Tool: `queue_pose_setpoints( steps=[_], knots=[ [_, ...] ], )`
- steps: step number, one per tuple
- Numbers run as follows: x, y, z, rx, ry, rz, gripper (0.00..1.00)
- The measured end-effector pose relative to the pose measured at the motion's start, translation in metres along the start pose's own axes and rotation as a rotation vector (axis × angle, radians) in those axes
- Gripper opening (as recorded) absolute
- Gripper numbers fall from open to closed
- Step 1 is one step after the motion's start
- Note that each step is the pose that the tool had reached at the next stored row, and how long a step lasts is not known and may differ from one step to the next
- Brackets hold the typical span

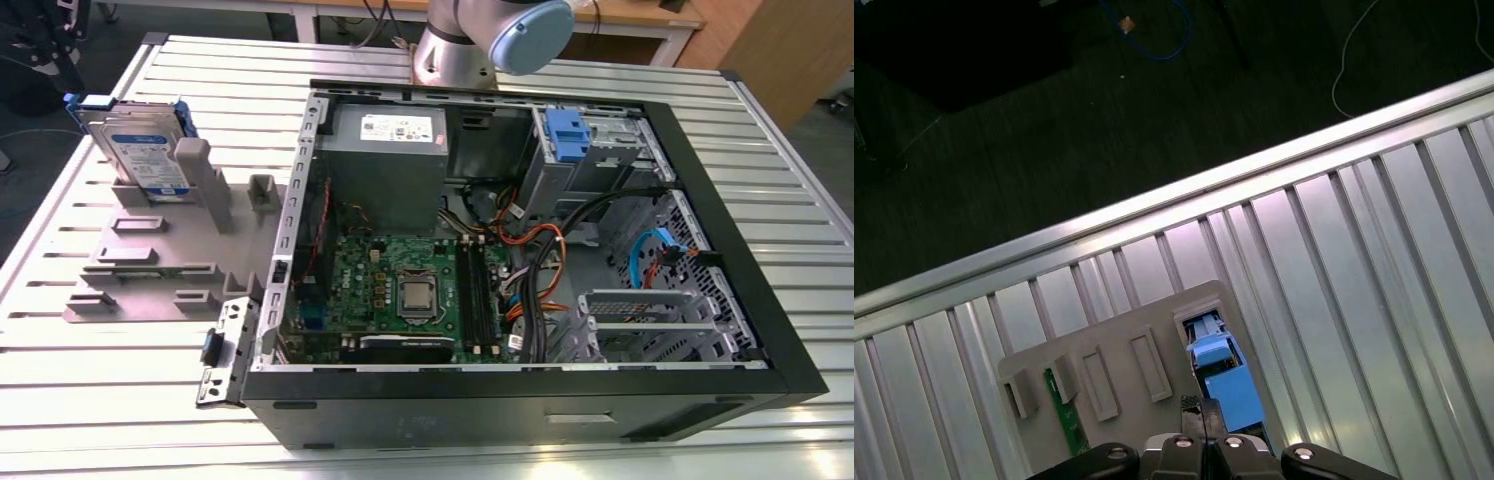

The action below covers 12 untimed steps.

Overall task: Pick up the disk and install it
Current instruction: 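Pick up the disk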

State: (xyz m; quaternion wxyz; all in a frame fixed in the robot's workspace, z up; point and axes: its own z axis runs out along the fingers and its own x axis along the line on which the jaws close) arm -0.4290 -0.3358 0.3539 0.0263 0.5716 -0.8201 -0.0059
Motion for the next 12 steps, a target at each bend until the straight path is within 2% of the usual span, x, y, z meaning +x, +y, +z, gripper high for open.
queue_pose_setpoints(
  steps=[4,12],
  knots=[
    [0.0000,0.0000,0.0000,0.0005,0.0004,-0.011,0.11],
    [0.0000,0.0000,0.0000,0.0026,0.0024,-0.064,0.11]
  ],
)
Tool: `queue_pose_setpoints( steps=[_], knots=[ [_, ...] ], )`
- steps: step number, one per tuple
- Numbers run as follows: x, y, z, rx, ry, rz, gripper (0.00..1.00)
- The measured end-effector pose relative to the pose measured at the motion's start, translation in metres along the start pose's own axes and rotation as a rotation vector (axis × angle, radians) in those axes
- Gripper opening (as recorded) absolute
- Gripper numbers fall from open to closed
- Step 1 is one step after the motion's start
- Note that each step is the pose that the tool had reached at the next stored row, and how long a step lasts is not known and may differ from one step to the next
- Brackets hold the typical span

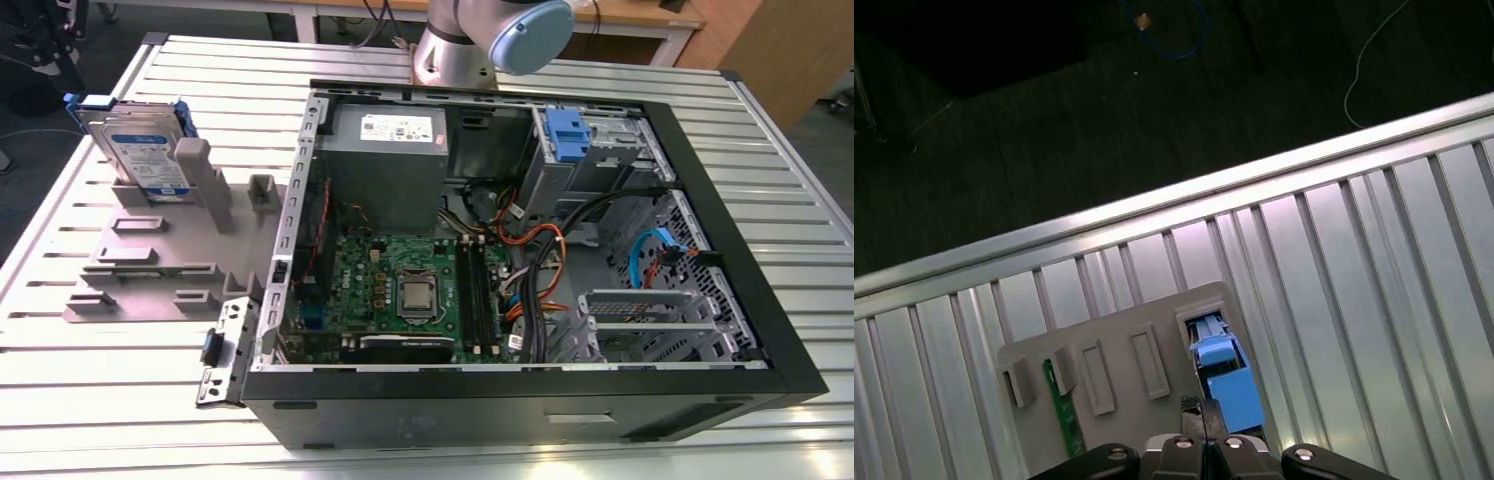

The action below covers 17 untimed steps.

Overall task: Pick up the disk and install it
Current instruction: 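Pick up the disk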

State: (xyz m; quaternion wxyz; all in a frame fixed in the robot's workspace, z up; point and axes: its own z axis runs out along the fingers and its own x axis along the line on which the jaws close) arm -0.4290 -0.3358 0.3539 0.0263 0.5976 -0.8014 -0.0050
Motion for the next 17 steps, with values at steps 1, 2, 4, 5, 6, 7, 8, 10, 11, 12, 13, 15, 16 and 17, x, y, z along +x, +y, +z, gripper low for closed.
queue_pose_setpoints(
  steps=[1,2,4,5,6,7,8,10,11,12,13,15,16,17],
  knots=[
    [0.0000,0.0000,0.0000,0.0000,0.0002,-0.003,0.11],
    [0.0000,0.0000,0.0000,0.0002,0.0003,-0.006,0.11],
    [0.0000,0.0000,0.0000,0.0004,0.0005,-0.012,0.11],
    [0.0000,0.0000,0.0000,0.0005,0.0006,-0.015,0.11],
    [0.0000,0.0000,0.0000,0.0005,0.0007,-0.017,0.11],
    [0.0000,0.0000,0.0000,0.0006,0.0008,-0.019,0.11],
    [0.0000,0.0000,0.0000,0.0007,0.0008,-0.021,0.11],
    [0.0000,0.0000,0.0000,0.0008,0.0010,-0.025,0.11],
    [0.0000,0.0000,0.0000,0.0010,0.0011,-0.027,0.11],
    [0.0000,0.0000,0.0000,0.0011,0.0011,-0.029,0.11],
    [0.0000,0.0000,0.0000,0.0011,0.0012,-0.031,0.11],
    [0.0000,0.0000,0.0000,0.0011,0.0013,-0.033,0.11],
    [0.0000,0.0000,0.0000,0.0012,0.0013,-0.033,0.11],
    [0.0000,0.0000,0.0000,0.0011,0.0014,-0.034,0.11]
  ],
)
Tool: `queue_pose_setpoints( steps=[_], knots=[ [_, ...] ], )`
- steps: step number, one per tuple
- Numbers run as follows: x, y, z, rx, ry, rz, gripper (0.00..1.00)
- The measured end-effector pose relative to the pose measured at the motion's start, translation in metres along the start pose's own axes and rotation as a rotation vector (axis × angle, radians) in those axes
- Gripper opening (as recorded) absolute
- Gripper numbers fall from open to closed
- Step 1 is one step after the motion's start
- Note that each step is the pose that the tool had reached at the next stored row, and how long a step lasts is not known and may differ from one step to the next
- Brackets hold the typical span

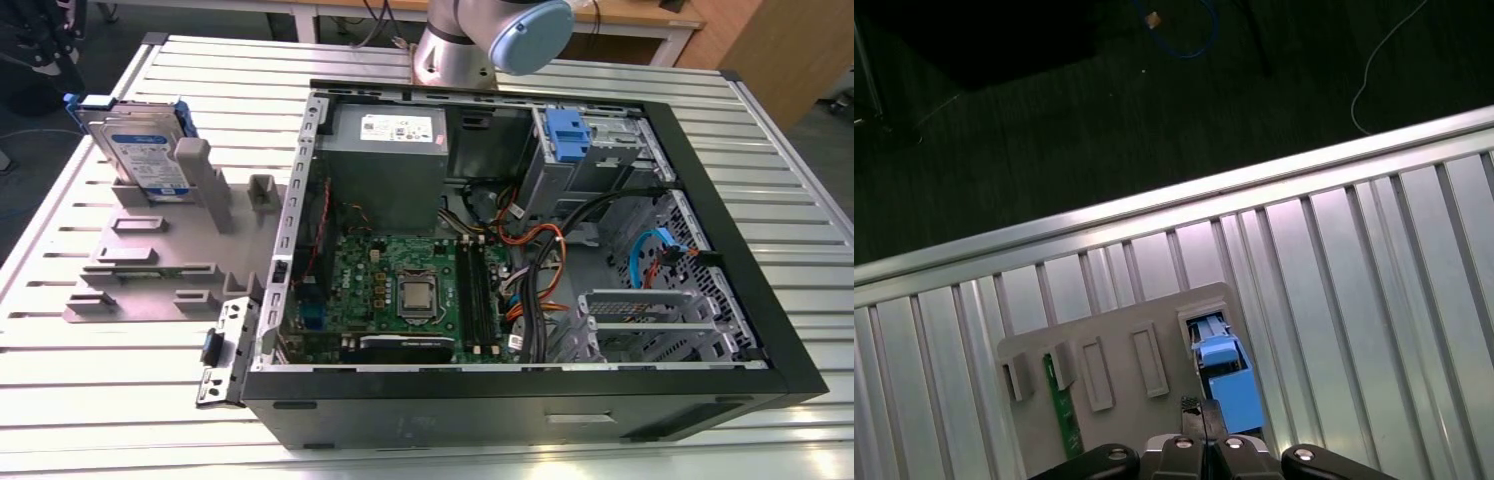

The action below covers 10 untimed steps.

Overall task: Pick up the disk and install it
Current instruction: 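Pick up the disk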

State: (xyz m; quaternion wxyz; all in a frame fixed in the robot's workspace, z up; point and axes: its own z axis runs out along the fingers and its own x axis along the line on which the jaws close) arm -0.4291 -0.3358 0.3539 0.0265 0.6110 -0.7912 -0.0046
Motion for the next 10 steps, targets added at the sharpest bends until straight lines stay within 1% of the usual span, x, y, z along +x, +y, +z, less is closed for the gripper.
queue_pose_setpoints(
  steps=[4,10],
  knots=[
    [0.0000,0.0000,0.0000,0.0003,0.0003,-0.008,0.11],
    [0.0000,0.0001,0.0000,0.0003,0.0004,-0.009,0.11]
  ],
)
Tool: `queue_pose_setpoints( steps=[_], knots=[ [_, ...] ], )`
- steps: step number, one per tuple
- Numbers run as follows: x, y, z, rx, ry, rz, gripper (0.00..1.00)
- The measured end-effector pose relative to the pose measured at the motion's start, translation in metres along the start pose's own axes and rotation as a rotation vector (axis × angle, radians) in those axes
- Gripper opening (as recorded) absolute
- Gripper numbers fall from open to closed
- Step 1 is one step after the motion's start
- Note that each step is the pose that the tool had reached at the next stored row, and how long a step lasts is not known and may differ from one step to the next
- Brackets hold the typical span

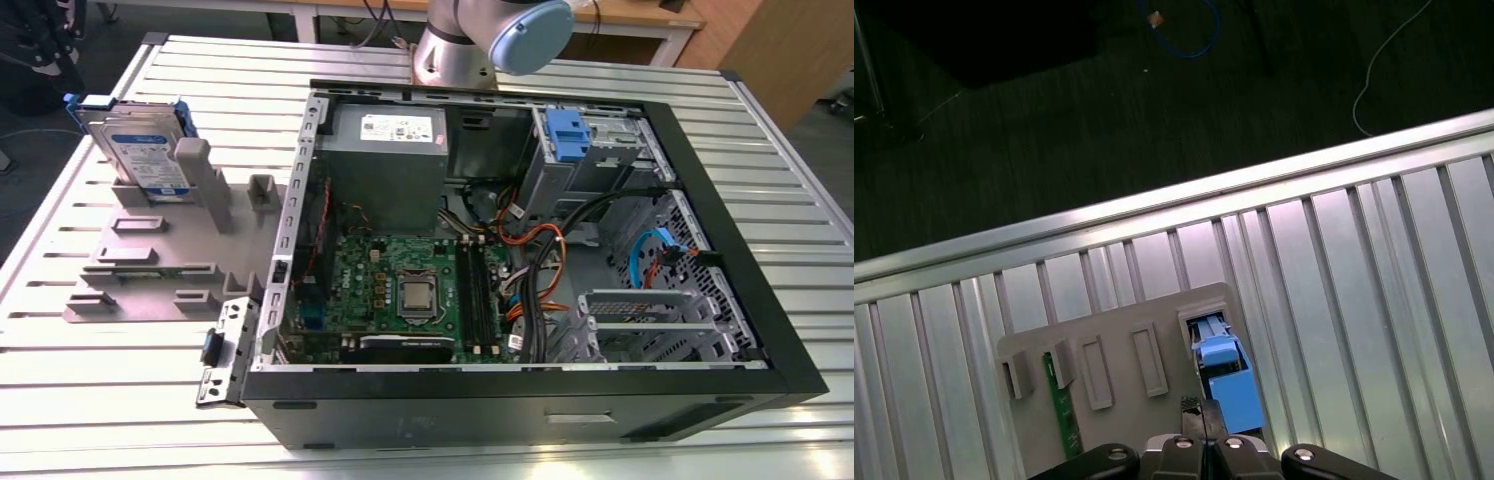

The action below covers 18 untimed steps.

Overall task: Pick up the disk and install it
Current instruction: 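Pick up the disk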

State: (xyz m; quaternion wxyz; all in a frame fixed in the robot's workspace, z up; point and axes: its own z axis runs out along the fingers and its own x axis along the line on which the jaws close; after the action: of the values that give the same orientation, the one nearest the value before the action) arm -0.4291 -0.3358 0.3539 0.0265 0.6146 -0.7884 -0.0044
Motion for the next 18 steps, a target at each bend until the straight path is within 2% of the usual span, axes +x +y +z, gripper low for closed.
queue_pose_setpoints(
  steps=[5,7,9,12,13,14,15,18],
  knots=[
    [0.0000,0.0000,0.0001,0.0002,0.0003,-0.002,0.11],
    [-0.0001,0.0000,0.0010,0.0017,0.0052,-0.012,0.11],
    [-0.0009,0.0002,0.0024,0.0028,0.0059,-0.020,0.11],
    [-0.0066,0.0016,0.0030,0.0034,0.0063,-0.026,0.11],
    [-0.0090,0.0021,0.0032,0.0037,0.0064,-0.026,0.17],
    [-0.0106,0.0026,0.0036,0.0051,0.0060,-0.026,0.17],
    [-0.0118,0.0030,0.0041,0.0071,0.0055,-0.026,0.23],
    [-0.0135,0.0035,0.0066,0.0203,0.0026,-0.030,0.35]
  ],
)
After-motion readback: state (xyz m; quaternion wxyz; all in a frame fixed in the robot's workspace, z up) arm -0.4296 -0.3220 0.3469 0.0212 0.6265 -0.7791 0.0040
